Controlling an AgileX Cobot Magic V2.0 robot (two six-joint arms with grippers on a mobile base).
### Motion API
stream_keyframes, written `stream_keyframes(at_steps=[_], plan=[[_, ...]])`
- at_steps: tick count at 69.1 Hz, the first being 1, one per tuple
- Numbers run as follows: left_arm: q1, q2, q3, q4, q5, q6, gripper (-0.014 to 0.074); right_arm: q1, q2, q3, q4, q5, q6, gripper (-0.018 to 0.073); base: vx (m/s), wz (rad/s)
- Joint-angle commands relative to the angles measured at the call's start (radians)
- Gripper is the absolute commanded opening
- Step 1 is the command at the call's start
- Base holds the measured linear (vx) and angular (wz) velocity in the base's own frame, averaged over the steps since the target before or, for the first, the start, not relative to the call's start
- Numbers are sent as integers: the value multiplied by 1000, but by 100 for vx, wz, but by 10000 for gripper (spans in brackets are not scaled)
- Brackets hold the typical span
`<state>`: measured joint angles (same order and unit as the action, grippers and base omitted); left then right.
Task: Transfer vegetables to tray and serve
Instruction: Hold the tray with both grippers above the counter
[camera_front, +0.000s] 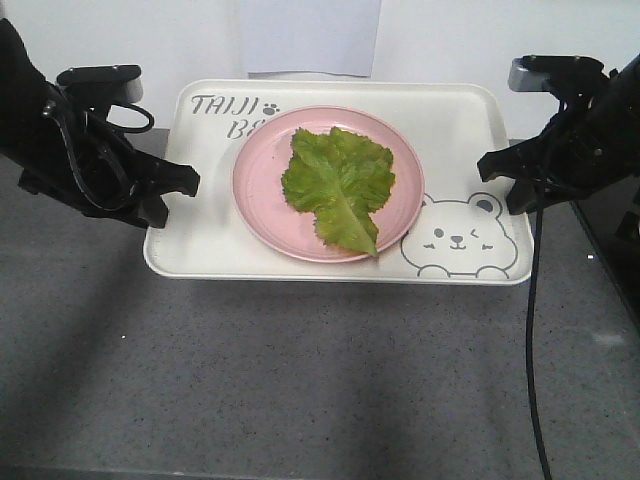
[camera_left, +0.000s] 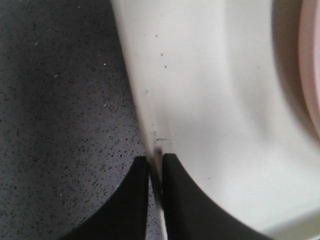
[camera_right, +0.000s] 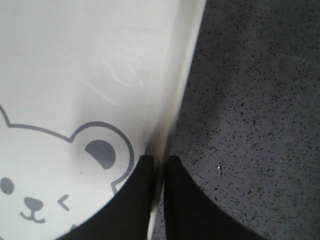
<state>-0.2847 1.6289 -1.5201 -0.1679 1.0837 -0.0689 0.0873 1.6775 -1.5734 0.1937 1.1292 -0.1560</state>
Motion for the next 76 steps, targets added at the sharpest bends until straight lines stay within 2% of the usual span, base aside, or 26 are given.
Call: stream_keyframes(at_steps=[1, 76], plan=[[-21, -51, -31, -92, -71, 23, -6, 11, -52, -25, 78, -37, -28, -6, 4, 1], [-21, -51, -31, -92, -71, 23, -6, 11, -52, -25, 78, -37, -28, -6, 2, 1]])
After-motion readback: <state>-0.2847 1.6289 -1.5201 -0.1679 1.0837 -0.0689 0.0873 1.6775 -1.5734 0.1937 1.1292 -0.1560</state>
